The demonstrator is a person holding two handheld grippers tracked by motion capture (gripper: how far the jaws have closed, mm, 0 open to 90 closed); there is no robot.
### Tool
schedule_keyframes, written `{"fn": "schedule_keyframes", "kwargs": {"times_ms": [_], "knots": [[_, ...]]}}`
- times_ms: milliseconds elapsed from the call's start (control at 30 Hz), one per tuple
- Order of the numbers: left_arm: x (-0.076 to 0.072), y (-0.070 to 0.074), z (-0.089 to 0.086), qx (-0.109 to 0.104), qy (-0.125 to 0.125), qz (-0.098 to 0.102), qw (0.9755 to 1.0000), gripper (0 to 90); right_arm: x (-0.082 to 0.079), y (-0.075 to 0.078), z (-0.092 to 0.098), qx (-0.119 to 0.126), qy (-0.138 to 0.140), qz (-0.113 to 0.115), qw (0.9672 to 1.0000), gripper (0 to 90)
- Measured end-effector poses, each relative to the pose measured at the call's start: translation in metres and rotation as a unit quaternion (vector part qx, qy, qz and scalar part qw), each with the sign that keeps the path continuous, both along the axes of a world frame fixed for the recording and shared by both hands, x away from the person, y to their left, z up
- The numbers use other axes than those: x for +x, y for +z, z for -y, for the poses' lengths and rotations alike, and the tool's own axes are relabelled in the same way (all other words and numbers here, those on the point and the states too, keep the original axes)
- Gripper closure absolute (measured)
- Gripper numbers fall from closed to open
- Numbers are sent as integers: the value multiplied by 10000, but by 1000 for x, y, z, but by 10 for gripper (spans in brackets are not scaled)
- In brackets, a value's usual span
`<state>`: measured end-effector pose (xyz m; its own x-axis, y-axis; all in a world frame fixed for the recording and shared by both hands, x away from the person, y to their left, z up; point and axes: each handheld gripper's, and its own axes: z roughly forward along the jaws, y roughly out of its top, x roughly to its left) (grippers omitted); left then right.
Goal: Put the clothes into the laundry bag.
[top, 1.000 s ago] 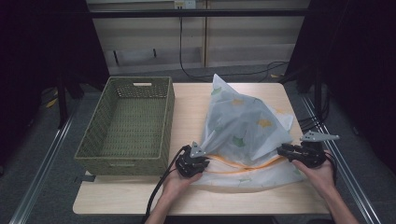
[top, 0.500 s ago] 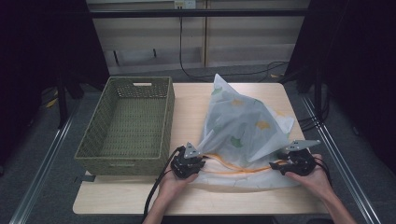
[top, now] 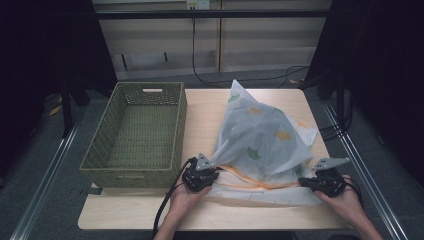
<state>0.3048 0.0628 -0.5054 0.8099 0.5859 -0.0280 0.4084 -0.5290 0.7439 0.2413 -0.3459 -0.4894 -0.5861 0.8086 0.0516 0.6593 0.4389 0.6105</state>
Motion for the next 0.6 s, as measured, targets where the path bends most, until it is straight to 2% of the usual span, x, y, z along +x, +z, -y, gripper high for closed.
{"fn": "schedule_keyframes", "kwargs": {"times_ms": [100, 133, 200, 233, 367, 433, 467, 500, 533, 567, 600], "knots": [[0, 0, 0, -46, 37, -48, 10000, 769, -6, -1, 3, 109, -115, -22, 9999, 900], [0, 1, 0, 27, 13, -21, 10000, 769, -5, -1, 4, 86, -155, -24, 9998, 900], [-2, 1, -1, 0, 17, -70, 10000, 769, -1, -1, 3, -77, -228, 72, 9997, 900], [-3, 1, -1, 55, 27, -34, 10000, 769, 2, -1, 3, -151, -289, 122, 9994, 900], [-13, 0, -1, -131, -79, -158, 9998, 752, 19, -2, 1, -427, -420, 298, 9978, 900], [-18, 1, 1, -127, -94, -188, 9997, 753, 29, -3, 1, -495, -460, 360, 9971, 900], [-21, 1, 4, -80, -168, -154, 9997, 752, 33, -3, 1, -563, -514, 412, 9962, 900], [-24, 0, 7, -145, -141, -160, 9997, 753, 40, -3, 2, -545, -550, 418, 9961, 900], [-25, 1, 10, -85, -218, -137, 9996, 753, 46, -4, 2, -584, -598, 415, 9956, 900], [-27, 0, 15, -163, -213, -139, 9995, 753, 52, -4, 2, -616, -666, 441, 9949, 900], [-28, 1, 19, -84, -237, -138, 9996, 753, 57, -5, 3, -620, -696, 495, 9944, 900]]}}
